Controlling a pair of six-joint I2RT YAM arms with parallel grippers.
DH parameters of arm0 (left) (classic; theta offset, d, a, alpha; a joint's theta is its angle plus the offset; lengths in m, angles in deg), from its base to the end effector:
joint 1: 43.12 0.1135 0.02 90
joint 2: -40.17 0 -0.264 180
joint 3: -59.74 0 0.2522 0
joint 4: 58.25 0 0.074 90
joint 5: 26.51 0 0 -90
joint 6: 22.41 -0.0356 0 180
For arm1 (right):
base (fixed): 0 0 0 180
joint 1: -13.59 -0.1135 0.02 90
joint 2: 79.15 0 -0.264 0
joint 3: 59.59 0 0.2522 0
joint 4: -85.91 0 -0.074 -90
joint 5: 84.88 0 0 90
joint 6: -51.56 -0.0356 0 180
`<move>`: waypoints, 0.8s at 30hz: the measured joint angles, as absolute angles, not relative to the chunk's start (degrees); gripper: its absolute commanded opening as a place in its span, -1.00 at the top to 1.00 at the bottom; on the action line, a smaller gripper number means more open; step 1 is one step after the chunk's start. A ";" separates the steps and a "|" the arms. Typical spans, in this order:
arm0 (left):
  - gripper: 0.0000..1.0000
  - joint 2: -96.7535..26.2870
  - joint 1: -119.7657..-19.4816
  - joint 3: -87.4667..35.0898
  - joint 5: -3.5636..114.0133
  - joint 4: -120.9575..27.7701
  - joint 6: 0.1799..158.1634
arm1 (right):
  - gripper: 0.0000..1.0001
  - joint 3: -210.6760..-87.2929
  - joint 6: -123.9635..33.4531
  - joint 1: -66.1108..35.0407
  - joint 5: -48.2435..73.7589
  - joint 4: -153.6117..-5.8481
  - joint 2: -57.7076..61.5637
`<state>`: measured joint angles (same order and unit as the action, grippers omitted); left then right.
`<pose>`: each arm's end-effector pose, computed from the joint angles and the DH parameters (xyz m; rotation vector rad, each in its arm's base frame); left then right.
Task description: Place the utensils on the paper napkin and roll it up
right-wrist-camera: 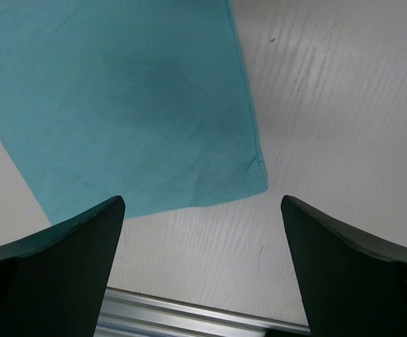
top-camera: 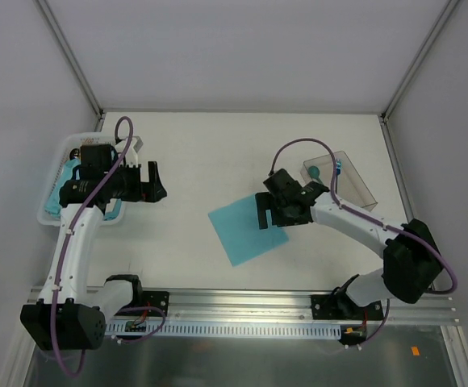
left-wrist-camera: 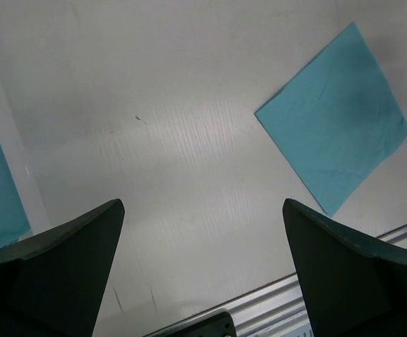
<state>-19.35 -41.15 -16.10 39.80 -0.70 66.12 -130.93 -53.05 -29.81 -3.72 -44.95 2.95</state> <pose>0.2087 -0.0071 0.3416 0.2036 2.2460 -0.4401 0.2117 0.1927 0.2335 -0.5951 2.5364 0.1635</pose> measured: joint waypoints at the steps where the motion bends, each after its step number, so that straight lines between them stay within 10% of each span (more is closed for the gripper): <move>1: -0.97 -19.55 -41.12 -16.13 40.15 -0.66 65.79 | -0.98 -131.24 -53.86 -30.22 -3.99 -45.41 4.31; 24: -0.97 -16.60 -41.12 -15.25 42.56 -1.55 70.34 | -0.97 -144.94 -55.35 -37.19 -3.09 -49.17 28.55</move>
<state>-16.60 -41.12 -15.25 42.56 -1.55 70.34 -144.94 -55.35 -37.19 -3.09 -49.17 28.55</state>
